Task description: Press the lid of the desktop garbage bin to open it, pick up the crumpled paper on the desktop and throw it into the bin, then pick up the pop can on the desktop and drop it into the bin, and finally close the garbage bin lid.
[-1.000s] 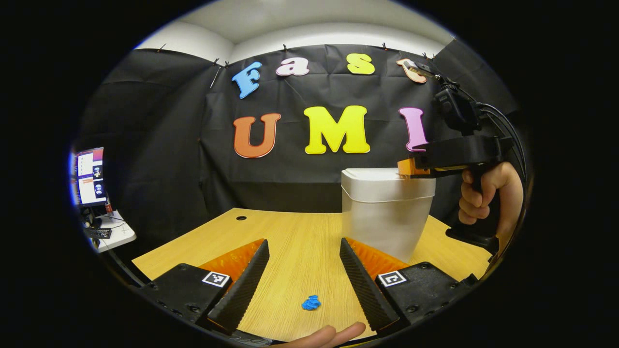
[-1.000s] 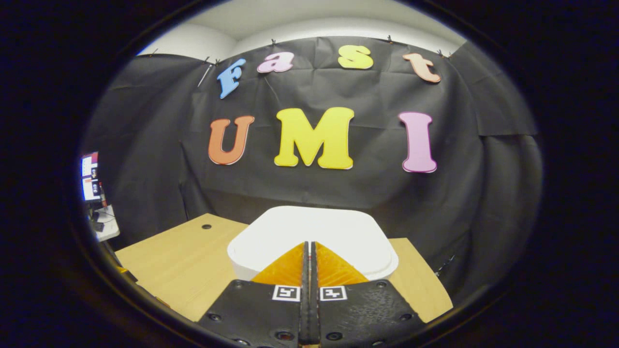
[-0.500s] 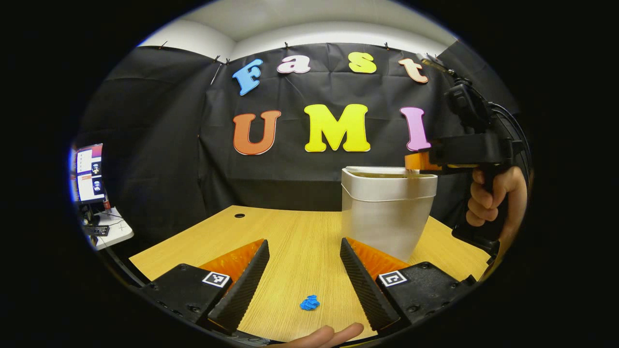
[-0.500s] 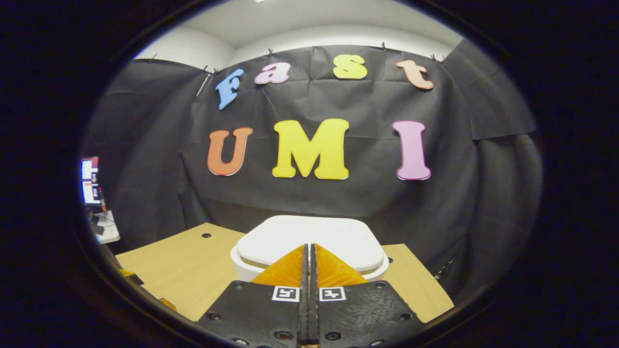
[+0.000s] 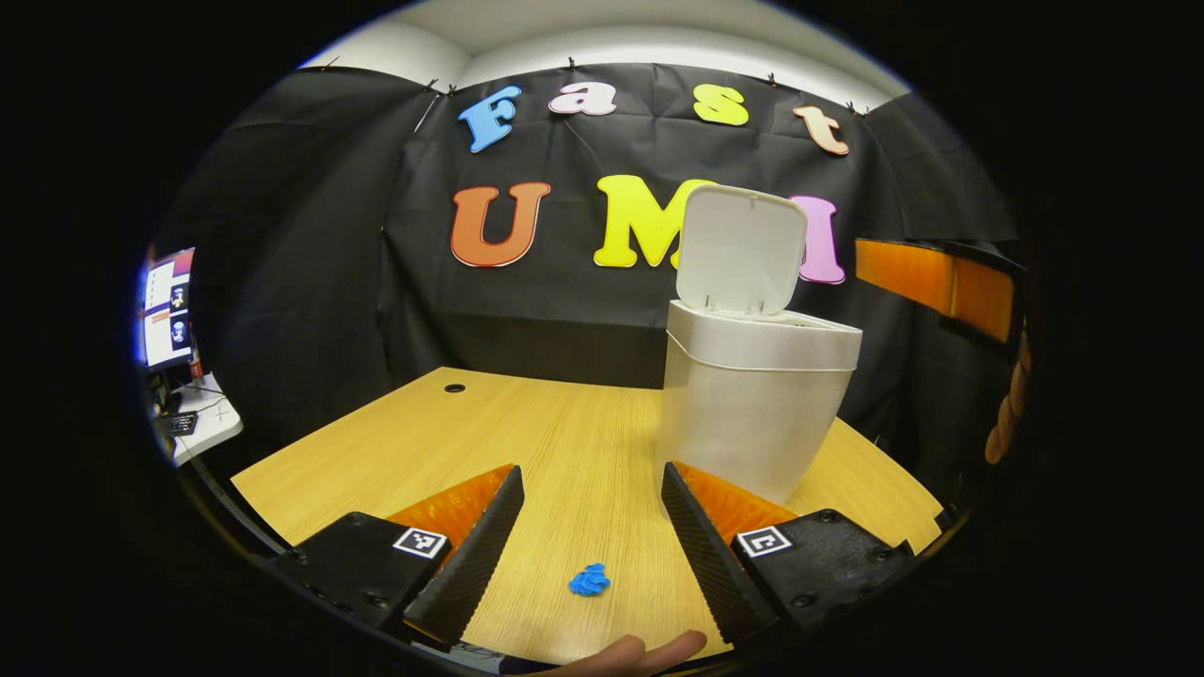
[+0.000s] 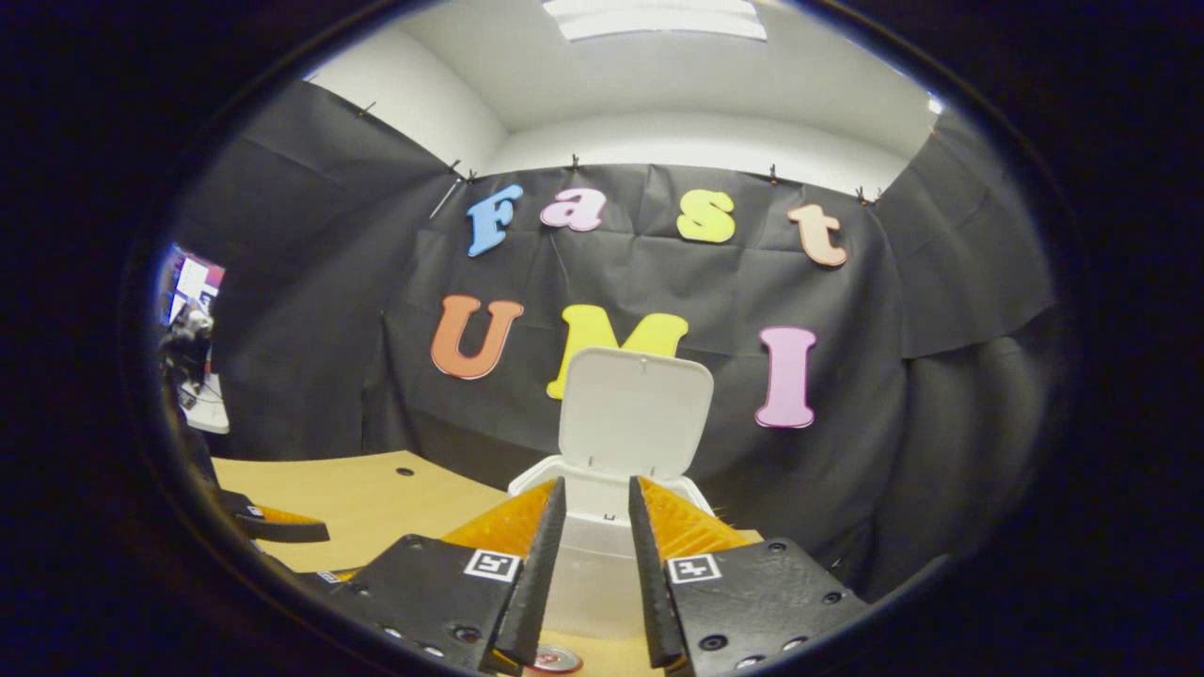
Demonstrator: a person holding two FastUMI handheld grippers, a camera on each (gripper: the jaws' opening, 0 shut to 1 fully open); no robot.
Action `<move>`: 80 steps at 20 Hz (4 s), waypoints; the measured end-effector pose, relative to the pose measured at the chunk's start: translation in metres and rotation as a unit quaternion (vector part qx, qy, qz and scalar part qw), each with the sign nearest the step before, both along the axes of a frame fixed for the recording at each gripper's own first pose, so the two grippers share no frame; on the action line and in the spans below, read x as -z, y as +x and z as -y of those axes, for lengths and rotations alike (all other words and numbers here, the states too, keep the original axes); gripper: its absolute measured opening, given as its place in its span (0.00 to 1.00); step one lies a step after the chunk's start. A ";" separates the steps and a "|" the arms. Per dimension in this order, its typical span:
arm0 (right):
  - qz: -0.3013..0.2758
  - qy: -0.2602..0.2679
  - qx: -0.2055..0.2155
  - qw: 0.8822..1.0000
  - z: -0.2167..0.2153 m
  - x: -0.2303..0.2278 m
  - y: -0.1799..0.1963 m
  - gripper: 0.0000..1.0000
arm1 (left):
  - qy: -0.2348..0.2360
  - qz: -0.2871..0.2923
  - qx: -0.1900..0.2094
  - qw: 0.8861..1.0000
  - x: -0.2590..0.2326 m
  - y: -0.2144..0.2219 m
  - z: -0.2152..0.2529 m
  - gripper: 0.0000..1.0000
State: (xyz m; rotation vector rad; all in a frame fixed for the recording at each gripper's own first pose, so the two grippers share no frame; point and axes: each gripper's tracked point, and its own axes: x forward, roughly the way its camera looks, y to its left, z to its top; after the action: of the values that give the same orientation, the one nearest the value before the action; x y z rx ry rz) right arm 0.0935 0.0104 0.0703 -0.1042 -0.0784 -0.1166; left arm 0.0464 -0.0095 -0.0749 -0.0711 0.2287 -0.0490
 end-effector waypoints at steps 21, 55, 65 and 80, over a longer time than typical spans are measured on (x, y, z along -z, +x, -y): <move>-0.054 0.074 -0.045 0.995 0.003 0.080 -0.067 0.96 | 0.062 -0.104 0.028 0.992 0.078 -0.001 -0.004 0.96; -0.181 0.113 0.026 0.977 -0.009 0.159 -0.043 0.95 | 0.050 -0.241 0.093 0.965 0.145 0.026 -0.022 0.66; -0.175 0.107 0.058 0.977 -0.009 0.237 -0.060 0.94 | 0.055 -0.206 0.066 0.975 0.119 0.031 -0.036 0.42; -0.211 0.118 0.026 0.970 -0.023 0.274 -0.048 0.95 | 0.075 -0.123 0.012 0.989 0.080 0.046 -0.063 0.41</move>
State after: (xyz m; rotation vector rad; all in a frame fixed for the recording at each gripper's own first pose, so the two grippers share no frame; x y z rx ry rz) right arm 0.0452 0.0329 -0.2035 0.1073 0.3625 -0.1537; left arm 0.0920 0.0535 -0.1547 0.0768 0.4791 -0.0463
